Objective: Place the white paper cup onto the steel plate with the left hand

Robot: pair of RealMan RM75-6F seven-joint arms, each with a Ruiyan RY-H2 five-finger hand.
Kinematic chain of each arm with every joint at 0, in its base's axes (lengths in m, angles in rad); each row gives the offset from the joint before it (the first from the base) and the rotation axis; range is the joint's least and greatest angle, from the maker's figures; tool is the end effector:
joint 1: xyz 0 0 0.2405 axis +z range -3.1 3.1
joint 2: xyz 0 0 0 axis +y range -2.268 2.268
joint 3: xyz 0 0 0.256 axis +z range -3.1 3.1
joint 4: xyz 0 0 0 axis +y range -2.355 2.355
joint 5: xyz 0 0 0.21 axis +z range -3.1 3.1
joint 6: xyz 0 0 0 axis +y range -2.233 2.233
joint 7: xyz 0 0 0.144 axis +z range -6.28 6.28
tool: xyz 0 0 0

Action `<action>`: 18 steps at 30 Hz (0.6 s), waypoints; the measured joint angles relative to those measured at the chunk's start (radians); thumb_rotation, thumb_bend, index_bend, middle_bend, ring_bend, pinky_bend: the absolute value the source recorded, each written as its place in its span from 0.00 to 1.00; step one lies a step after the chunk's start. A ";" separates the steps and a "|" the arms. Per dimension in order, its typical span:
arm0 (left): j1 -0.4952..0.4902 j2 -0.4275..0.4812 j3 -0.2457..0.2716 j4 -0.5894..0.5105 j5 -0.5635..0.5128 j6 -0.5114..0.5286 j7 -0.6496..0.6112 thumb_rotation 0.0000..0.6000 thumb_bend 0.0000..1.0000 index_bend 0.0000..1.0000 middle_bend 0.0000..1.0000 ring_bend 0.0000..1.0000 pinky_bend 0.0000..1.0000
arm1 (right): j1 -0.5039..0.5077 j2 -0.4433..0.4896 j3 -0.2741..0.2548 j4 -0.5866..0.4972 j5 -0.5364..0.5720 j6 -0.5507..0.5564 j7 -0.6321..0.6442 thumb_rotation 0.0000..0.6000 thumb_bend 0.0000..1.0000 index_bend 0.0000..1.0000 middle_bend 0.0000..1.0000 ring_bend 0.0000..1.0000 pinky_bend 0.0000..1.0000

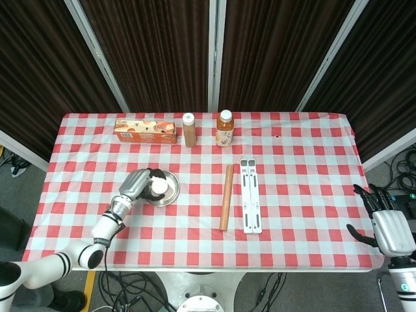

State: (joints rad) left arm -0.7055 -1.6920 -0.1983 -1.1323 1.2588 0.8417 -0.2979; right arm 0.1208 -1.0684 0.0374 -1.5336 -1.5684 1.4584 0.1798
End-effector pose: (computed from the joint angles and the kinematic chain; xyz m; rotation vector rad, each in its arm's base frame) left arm -0.1937 0.3647 -0.0457 -1.6654 -1.4278 -1.1127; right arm -0.3175 -0.1911 0.1748 1.4582 -0.9254 0.9748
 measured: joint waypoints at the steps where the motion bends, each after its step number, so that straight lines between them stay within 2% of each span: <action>1: -0.004 -0.009 -0.011 0.023 -0.015 -0.001 0.004 1.00 0.28 0.43 0.50 0.33 0.33 | 0.000 0.000 0.000 0.000 0.000 0.000 0.000 1.00 0.15 0.04 0.19 0.00 0.07; 5: -0.011 -0.023 -0.052 0.075 -0.065 -0.006 0.009 1.00 0.28 0.43 0.50 0.33 0.33 | 0.000 0.000 -0.002 0.001 -0.003 0.001 0.002 1.00 0.15 0.04 0.19 0.00 0.07; 13: 0.031 0.043 -0.084 0.020 -0.069 0.049 -0.086 1.00 0.28 0.43 0.50 0.33 0.33 | 0.001 -0.002 -0.003 0.006 -0.012 0.006 0.010 1.00 0.15 0.04 0.19 0.00 0.07; 18: 0.033 0.037 -0.114 0.089 -0.118 0.035 -0.105 1.00 0.28 0.43 0.49 0.33 0.33 | -0.006 -0.002 -0.004 0.009 -0.012 0.015 0.015 1.00 0.15 0.04 0.19 0.00 0.07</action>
State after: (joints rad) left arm -0.6728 -1.6549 -0.3120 -1.0438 1.1412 0.8766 -0.4031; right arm 0.1152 -1.0702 0.0333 -1.5245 -1.5801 1.4734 0.1952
